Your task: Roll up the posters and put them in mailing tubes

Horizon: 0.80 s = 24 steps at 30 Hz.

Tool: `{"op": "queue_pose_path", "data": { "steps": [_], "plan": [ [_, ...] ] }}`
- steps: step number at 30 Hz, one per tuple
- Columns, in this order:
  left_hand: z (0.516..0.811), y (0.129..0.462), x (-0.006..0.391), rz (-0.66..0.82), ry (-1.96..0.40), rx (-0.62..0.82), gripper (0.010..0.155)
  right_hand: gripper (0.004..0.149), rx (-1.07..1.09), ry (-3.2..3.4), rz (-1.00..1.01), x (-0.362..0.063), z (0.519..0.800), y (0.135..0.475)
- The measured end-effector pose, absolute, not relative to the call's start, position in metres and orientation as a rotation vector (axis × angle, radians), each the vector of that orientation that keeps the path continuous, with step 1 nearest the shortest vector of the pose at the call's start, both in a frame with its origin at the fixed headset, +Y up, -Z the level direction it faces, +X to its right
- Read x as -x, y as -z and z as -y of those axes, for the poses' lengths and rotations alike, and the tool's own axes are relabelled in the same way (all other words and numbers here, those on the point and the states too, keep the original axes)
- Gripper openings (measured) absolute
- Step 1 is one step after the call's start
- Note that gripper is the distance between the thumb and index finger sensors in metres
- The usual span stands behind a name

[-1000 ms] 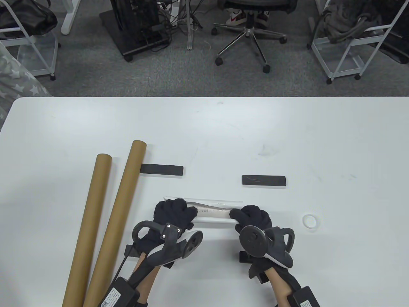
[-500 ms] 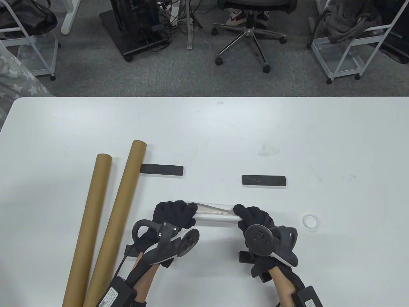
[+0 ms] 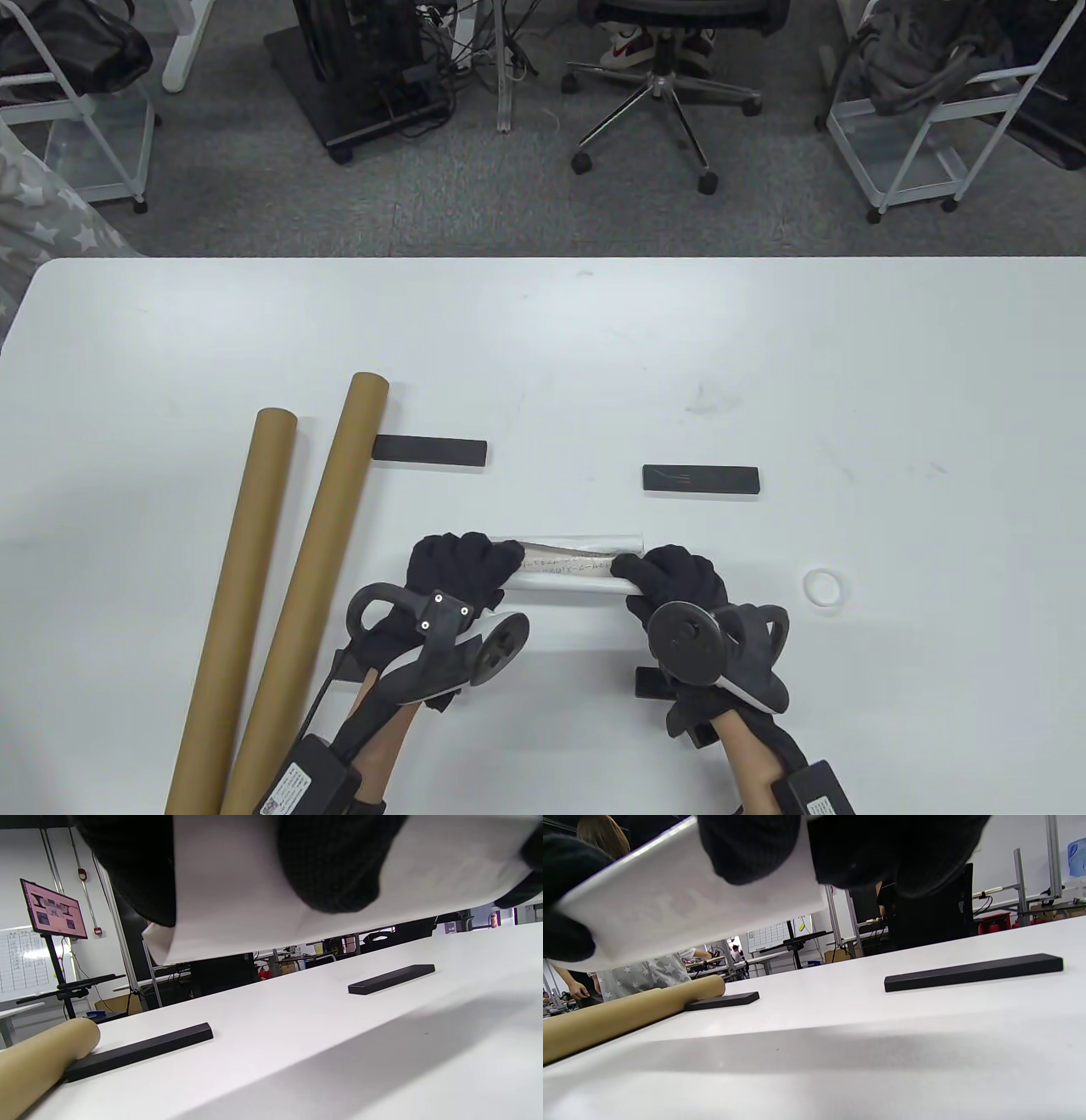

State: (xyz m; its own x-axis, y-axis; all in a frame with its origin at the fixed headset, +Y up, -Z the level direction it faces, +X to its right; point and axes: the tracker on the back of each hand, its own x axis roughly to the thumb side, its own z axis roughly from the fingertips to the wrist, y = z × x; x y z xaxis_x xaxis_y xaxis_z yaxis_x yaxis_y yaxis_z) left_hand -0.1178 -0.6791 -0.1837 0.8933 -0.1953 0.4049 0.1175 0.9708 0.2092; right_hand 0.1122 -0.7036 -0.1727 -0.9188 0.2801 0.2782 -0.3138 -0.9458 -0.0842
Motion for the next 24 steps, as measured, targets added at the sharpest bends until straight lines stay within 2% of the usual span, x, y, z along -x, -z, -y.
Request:
{"op": "queue_pose_path", "data": {
  "steps": [3, 11, 16, 21, 24],
  "plan": [
    [0.679, 0.185, 0.117, 0.430, 0.154, -0.188, 0.049, 0.048, -0.380, -2.831, 0.230, -0.111, 0.702, 0.172],
    [0.677, 0.186, 0.121, 0.406, 0.147, -0.188, 0.047, 0.049, -0.388, -2.870, 0.154, -0.108, 0.703, 0.174],
    [0.677, 0.186, 0.122, 0.406, 0.176, -0.202, 0.054, 0.053, -0.388, -2.876, 0.124, -0.110, 0.704, 0.175],
    [0.675, 0.188, 0.127, 0.394, 0.144, -0.236, 0.061, 0.055, -0.370, -2.834, 0.183, -0.114, 0.700, 0.174],
    [0.677, 0.188, 0.128, 0.400, 0.106, -0.210, 0.054, 0.053, -0.365, -2.802, 0.197, -0.113, 0.700, 0.174]
  ]
}}
